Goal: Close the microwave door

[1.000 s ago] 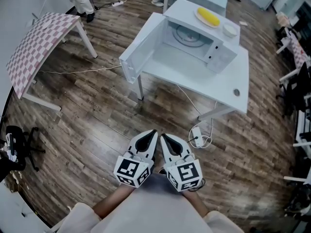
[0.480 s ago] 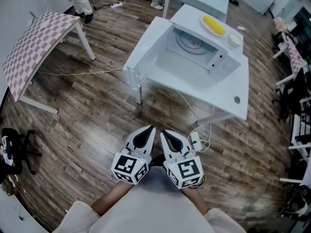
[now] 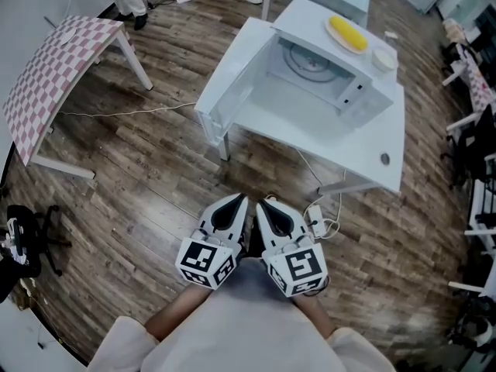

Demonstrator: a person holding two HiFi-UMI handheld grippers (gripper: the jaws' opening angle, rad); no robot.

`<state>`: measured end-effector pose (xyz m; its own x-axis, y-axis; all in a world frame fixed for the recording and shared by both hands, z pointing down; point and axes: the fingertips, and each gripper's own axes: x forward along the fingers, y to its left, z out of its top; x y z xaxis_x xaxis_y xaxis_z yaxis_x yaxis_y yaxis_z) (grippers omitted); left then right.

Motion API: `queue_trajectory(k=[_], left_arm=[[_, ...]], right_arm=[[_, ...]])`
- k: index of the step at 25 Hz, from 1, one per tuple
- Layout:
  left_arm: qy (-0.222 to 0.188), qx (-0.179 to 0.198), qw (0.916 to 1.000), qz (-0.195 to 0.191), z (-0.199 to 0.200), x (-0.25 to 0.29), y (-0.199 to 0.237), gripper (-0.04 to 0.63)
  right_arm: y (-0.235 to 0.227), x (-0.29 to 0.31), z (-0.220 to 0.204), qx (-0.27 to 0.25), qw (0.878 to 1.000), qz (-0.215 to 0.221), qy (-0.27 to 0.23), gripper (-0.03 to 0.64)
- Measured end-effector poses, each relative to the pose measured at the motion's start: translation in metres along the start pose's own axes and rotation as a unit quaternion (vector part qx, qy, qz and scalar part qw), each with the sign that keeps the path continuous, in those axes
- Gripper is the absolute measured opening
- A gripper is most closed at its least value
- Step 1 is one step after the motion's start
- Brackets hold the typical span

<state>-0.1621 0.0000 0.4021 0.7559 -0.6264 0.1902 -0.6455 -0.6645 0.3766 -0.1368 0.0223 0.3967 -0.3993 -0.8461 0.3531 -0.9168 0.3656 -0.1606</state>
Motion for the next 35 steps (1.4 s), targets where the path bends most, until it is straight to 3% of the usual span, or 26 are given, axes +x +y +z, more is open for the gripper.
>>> queue_trajectory(k=[18,25,35], left_arm=[[0.010,-0.018,0.9989,0.042,0.024,0.102,0.036,0.020],[-0.005,-0.002,0.9980,0.063,0.039,0.138,0.038,0.020],[-0.007,-0.013,0.9860,0.166,0.028,0.109,0.103,0.020]], right_arm=[[-0.085,0.072,0.040,-0.010,0.998,0.057,0.018,0.023],[-0.115,0.091,0.064,-0.025,0.995,0.095,0.006,0.023],[-0.117,0.113,0.064,-0.023,0.989,0.144,0.012,0.023]])
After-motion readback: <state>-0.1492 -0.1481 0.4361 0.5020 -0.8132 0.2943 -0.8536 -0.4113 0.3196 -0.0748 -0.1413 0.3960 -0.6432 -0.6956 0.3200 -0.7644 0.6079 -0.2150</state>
